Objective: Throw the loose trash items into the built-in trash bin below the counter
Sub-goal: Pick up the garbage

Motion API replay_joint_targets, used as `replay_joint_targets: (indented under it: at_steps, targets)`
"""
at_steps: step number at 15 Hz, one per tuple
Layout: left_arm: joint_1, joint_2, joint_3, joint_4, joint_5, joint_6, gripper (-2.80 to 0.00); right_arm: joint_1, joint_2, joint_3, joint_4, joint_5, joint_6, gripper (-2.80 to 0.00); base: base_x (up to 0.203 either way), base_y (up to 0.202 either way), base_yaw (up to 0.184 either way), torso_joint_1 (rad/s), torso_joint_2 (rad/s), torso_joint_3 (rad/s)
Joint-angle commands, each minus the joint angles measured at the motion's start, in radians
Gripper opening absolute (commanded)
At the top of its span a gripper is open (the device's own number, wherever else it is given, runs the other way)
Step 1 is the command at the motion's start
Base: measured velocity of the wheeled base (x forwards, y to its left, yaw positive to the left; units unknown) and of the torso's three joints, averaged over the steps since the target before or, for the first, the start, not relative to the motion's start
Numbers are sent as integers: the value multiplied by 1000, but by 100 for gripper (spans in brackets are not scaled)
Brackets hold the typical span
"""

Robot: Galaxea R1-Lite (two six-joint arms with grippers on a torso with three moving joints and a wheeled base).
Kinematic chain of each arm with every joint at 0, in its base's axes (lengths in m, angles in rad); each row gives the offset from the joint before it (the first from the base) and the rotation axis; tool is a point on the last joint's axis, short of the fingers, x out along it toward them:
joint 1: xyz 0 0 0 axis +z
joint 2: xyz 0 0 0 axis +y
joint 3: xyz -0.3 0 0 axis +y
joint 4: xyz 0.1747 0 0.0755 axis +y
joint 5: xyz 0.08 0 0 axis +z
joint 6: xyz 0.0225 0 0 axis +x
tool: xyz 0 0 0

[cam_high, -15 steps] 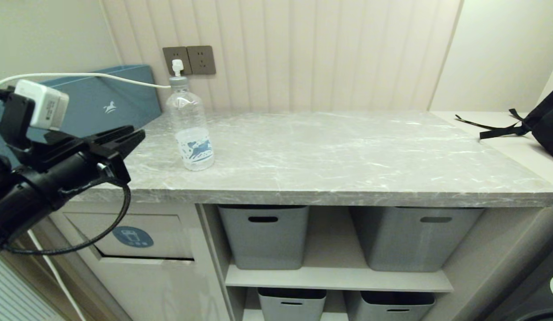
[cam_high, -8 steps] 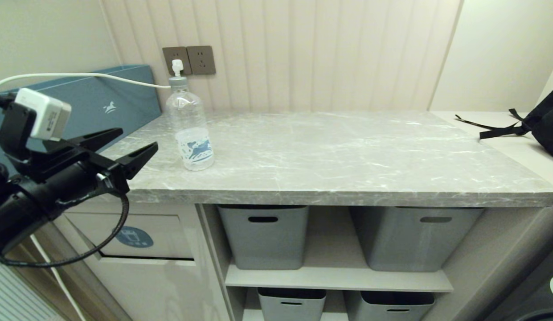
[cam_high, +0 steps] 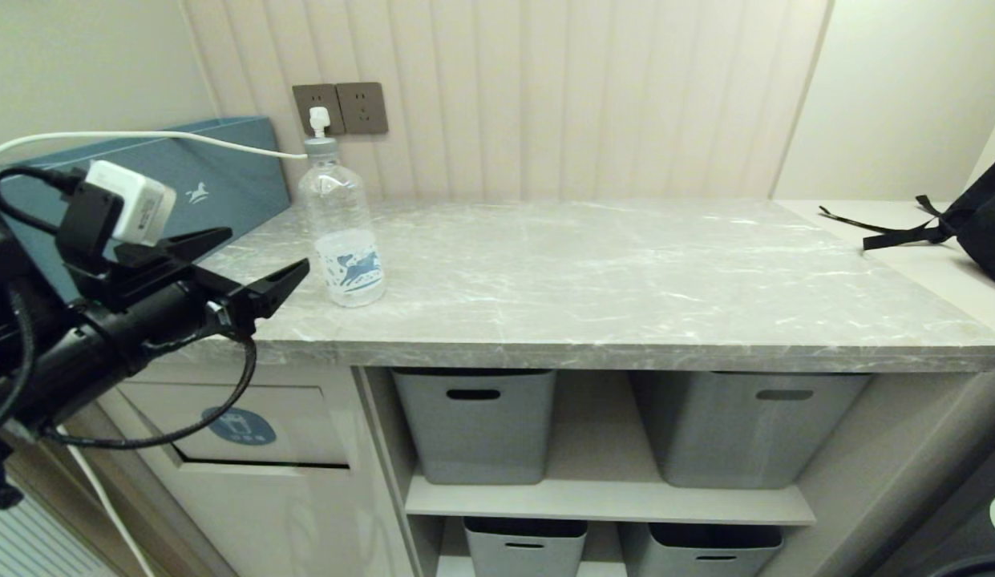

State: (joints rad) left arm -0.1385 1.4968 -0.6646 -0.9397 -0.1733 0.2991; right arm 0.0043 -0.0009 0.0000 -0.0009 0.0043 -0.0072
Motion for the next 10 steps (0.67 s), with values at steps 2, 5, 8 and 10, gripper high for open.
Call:
replay_joint_targets:
  at_steps: [2,5,8,10]
  targets:
    - [0,116,-95,20,0,-3,0,2,-1,0,-1,0,0,-280,0,0,0,0,0,0]
    - [-1,179,-160,53,-2,-11,0,0,-1,0,-1,0,0,-280,0,0,0,0,0,0]
    - [-9,232,-213,56,-4,-33,0,0,-1,0,-1,0,0,-280,0,0,0,0,0,0]
    - [-18,262,-253,56,-6,-56,0,0,-1,0,1,0,0,-280,0,0,0,0,0,0]
